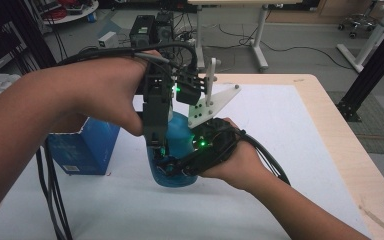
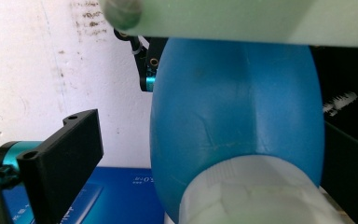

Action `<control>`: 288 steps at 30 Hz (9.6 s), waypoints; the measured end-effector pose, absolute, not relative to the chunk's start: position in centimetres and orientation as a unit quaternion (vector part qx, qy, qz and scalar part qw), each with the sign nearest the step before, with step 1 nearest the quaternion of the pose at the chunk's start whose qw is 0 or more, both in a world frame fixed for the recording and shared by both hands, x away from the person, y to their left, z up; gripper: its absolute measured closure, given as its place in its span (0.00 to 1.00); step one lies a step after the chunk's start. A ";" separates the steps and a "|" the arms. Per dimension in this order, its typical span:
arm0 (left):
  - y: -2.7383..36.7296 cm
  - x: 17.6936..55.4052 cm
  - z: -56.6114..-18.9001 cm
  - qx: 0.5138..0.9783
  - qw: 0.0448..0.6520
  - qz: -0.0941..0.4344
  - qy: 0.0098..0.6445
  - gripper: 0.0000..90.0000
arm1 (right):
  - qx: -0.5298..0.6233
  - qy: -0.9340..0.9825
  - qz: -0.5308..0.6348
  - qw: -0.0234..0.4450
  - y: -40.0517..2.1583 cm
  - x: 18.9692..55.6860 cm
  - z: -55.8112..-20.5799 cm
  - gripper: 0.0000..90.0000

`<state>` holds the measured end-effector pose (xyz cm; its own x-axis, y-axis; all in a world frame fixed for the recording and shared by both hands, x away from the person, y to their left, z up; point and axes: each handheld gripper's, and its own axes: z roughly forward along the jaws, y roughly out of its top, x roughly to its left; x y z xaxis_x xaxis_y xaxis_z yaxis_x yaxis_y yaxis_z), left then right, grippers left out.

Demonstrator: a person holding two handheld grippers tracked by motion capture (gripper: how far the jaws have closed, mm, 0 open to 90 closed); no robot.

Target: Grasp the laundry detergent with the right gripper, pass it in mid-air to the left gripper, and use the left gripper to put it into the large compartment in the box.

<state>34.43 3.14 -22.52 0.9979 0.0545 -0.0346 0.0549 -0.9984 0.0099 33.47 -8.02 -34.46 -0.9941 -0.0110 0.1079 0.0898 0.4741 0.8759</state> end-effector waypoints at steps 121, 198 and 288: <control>12.9 37.7 -14.3 0.968 0.022 -0.030 0.248 0.43 | -0.070 -0.912 -0.404 -0.022 -16.9 37.1 -31.2 0.01; 24.7 43.0 -29.7 0.933 -0.030 -0.015 0.358 0.43 | -0.074 -0.940 -0.329 -0.056 -17.2 37.2 -29.6 0.01; 8.9 41.0 -23.5 0.996 0.018 -0.027 0.089 0.02 | -0.056 -0.993 -0.101 -0.020 -20.5 43.8 -30.2 0.01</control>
<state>41.00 8.93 -23.48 0.9827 0.1762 -0.0569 0.1781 -0.9835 0.0305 43.83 -20.49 -30.22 -0.9929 0.1151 -0.0288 0.1070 0.9733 0.2033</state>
